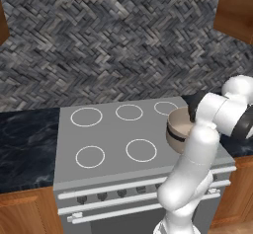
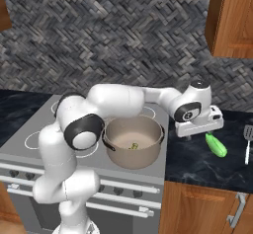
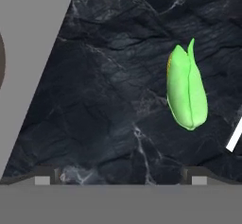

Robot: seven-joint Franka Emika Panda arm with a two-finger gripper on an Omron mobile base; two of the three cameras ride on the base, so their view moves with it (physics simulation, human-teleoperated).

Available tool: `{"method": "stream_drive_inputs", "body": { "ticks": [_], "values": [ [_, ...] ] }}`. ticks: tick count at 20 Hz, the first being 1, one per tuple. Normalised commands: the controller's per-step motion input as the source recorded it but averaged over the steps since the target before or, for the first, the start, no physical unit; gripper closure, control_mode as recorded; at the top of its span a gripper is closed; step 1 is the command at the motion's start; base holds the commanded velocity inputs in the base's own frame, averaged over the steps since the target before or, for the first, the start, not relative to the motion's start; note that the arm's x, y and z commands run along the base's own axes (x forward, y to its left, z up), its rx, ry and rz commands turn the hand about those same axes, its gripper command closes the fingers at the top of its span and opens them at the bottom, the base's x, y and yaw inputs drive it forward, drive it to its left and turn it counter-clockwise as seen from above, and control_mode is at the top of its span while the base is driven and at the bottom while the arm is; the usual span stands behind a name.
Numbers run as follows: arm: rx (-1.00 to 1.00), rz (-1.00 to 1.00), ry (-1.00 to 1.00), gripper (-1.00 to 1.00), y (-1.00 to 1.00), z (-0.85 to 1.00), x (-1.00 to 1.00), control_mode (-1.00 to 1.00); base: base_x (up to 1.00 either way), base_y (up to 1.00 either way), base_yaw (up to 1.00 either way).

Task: Put the broccoli and corn in the pot. Retrieve the spatula and lightly stir the vegetables in the pot.

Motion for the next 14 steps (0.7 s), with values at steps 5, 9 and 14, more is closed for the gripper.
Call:
{"method": "stream_drive_inputs", "body": {
  "ticks": [5,9,14],
  "values": [
    [0.00,0.00,-0.01,-1.00,-0.20,-0.19,0.24,-1.00,0.00,0.00,0.00],
    [0.00,0.00,0.00,-1.00,-0.28,-0.03,0.31,-1.00,0.00,0.00,0.00],
    [0.00,0.00,0.00,-1.00,-0.31,-0.10,0.36,-1.00,0.00,0.00,0.00]
  ]
}}
